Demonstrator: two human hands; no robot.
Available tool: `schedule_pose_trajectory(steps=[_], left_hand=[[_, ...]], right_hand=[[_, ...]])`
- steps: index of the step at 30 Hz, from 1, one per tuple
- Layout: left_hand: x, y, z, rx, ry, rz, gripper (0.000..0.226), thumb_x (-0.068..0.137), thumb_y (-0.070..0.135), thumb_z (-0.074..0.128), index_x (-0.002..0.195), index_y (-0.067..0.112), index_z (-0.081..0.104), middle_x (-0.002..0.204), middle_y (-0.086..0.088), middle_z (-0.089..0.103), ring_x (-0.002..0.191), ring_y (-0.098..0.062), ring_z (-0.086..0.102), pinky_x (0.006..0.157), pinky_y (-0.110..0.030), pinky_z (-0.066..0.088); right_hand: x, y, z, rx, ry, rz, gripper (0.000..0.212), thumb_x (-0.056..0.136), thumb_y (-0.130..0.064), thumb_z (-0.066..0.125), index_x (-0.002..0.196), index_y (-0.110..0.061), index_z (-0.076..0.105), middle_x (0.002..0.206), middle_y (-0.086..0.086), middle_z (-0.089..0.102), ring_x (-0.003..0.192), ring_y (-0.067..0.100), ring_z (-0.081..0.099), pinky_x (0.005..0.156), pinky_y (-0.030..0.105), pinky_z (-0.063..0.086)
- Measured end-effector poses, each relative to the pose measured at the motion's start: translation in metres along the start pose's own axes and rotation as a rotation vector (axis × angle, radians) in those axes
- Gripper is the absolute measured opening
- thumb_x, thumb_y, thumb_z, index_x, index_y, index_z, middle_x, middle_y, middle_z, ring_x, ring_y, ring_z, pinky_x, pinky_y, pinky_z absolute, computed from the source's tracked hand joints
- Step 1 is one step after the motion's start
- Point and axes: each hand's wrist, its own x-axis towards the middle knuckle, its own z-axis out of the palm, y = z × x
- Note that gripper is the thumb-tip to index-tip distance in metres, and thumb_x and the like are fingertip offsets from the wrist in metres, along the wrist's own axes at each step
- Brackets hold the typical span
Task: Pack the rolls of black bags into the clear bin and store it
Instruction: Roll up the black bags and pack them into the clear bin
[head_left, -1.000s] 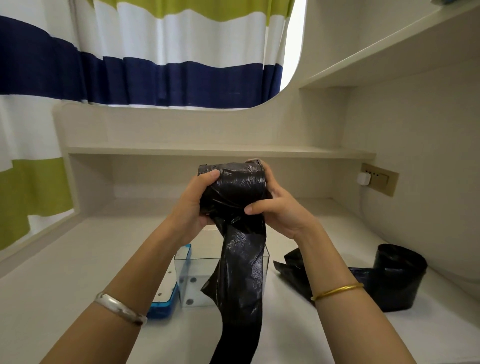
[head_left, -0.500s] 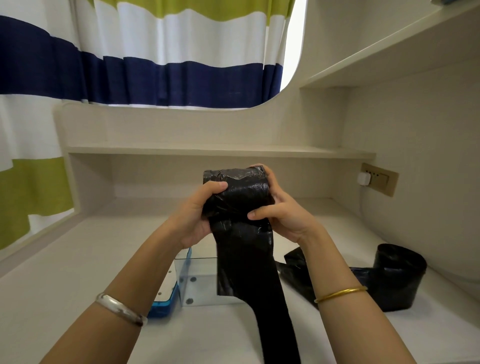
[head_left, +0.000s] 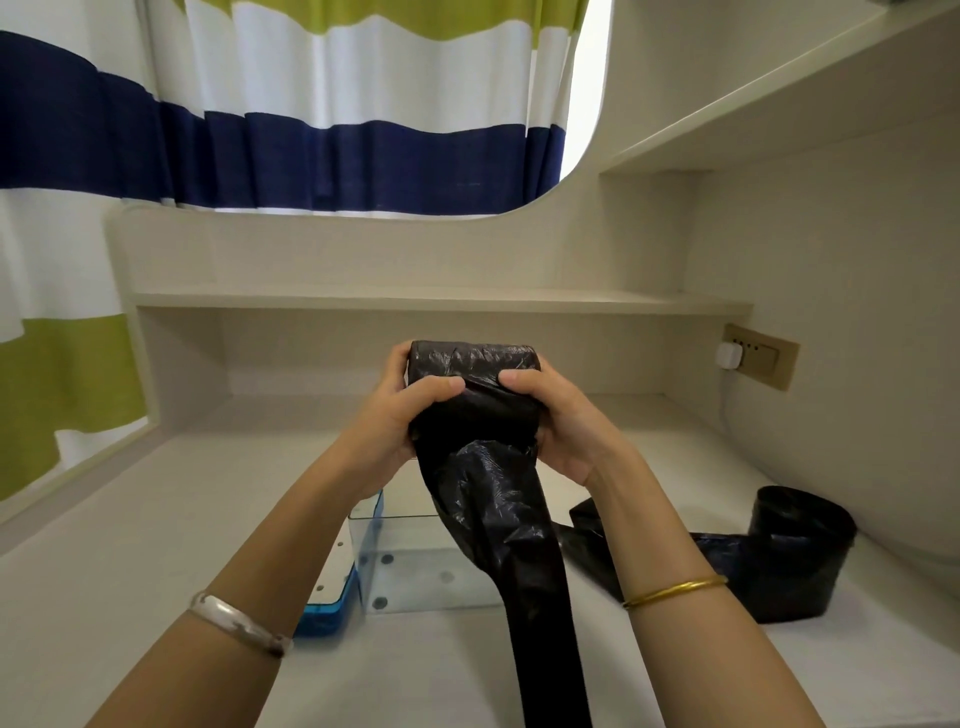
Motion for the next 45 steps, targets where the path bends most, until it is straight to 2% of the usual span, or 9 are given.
schedule_pose_trajectory(steps=[4, 8, 14, 19, 22, 28, 35, 41, 45], left_hand=[[0.000, -0.002, -0.002, -0.043, 0.033, -0.127, 0.070, 0.062, 0.036, 0.068, 0.124, 0.010, 0.050, 0.115, -0.016, 0.064, 0.099, -0.025, 0.062, 0.088, -0.039, 0.051], [-0.002, -0.003, 0.000, -0.106, 0.023, -0.191, 0.044, 0.070, 0.044, 0.057, 0.100, 0.013, 0.067, 0.092, -0.010, 0.073, 0.087, -0.023, 0.067, 0.088, -0.038, 0.050], [-0.001, -0.002, 0.000, -0.104, 0.036, -0.204, 0.033, 0.083, 0.037, 0.053, 0.098, 0.011, 0.066, 0.088, -0.009, 0.072, 0.083, -0.023, 0.066, 0.089, -0.039, 0.048], [0.002, -0.004, 0.002, -0.099, 0.080, -0.059, 0.051, 0.069, 0.025, 0.060, 0.117, 0.009, 0.053, 0.099, -0.009, 0.065, 0.086, -0.020, 0.062, 0.077, -0.032, 0.052], [0.004, -0.005, 0.000, -0.057, 0.067, 0.059, 0.038, 0.064, 0.018, 0.060, 0.102, 0.018, 0.054, 0.093, -0.004, 0.064, 0.078, -0.016, 0.064, 0.067, -0.027, 0.056], [-0.002, -0.008, -0.003, 0.167, 0.034, 0.195, 0.052, 0.055, 0.020, 0.072, 0.099, 0.040, 0.052, 0.104, -0.003, 0.057, 0.098, -0.028, 0.059, 0.084, -0.047, 0.055], [-0.008, -0.010, 0.002, 0.429, 0.022, 0.333, 0.064, 0.062, 0.009, 0.066, 0.109, 0.044, 0.040, 0.108, 0.000, 0.049, 0.086, -0.014, 0.059, 0.066, -0.023, 0.056], [0.000, -0.010, 0.001, 0.225, 0.023, 0.072, 0.062, 0.064, 0.023, 0.069, 0.120, 0.027, 0.043, 0.115, -0.006, 0.058, 0.100, -0.023, 0.063, 0.083, -0.037, 0.056], [0.003, -0.010, 0.005, 0.013, 0.071, -0.101, 0.061, 0.063, 0.031, 0.067, 0.118, 0.015, 0.046, 0.107, -0.010, 0.061, 0.087, -0.021, 0.064, 0.066, -0.032, 0.053]], right_hand=[[-0.001, 0.000, 0.000, 0.013, -0.057, -0.033, 0.045, 0.071, -0.009, 0.062, 0.113, -0.021, 0.051, 0.099, 0.006, 0.062, 0.085, 0.021, 0.061, 0.070, 0.031, 0.052], [-0.003, -0.001, 0.000, -0.046, -0.089, -0.064, 0.049, 0.069, -0.003, 0.061, 0.111, -0.027, 0.053, 0.102, 0.005, 0.061, 0.093, 0.023, 0.058, 0.076, 0.035, 0.051], [-0.006, 0.000, 0.001, -0.015, -0.104, -0.088, 0.056, 0.068, 0.001, 0.059, 0.115, -0.029, 0.052, 0.104, 0.005, 0.059, 0.094, 0.025, 0.058, 0.080, 0.037, 0.052], [-0.005, 0.002, 0.005, 0.054, -0.069, -0.067, 0.056, 0.074, -0.009, 0.061, 0.125, -0.029, 0.049, 0.108, 0.006, 0.063, 0.095, 0.023, 0.062, 0.079, 0.035, 0.055], [-0.003, 0.003, 0.006, 0.093, -0.025, -0.038, 0.042, 0.080, -0.019, 0.062, 0.120, -0.025, 0.053, 0.108, 0.007, 0.065, 0.094, 0.021, 0.064, 0.079, 0.031, 0.055], [-0.008, 0.001, 0.005, 0.025, 0.085, 0.075, 0.031, 0.092, -0.034, 0.050, 0.116, -0.016, 0.057, 0.089, 0.001, 0.067, 0.075, 0.011, 0.064, 0.061, 0.020, 0.056], [-0.008, 0.001, 0.007, 0.105, 0.082, 0.129, 0.043, 0.088, -0.032, 0.055, 0.124, -0.007, 0.055, 0.089, 0.009, 0.069, 0.075, 0.020, 0.068, 0.063, 0.030, 0.058], [-0.007, 0.008, 0.006, 0.116, 0.116, 0.049, 0.051, 0.078, -0.027, 0.066, 0.122, -0.006, 0.054, 0.090, 0.008, 0.068, 0.075, 0.019, 0.068, 0.066, 0.032, 0.058], [-0.006, 0.009, 0.008, 0.112, 0.106, -0.015, 0.038, 0.075, -0.019, 0.066, 0.110, -0.013, 0.056, 0.091, 0.008, 0.067, 0.073, 0.017, 0.067, 0.067, 0.030, 0.057]])
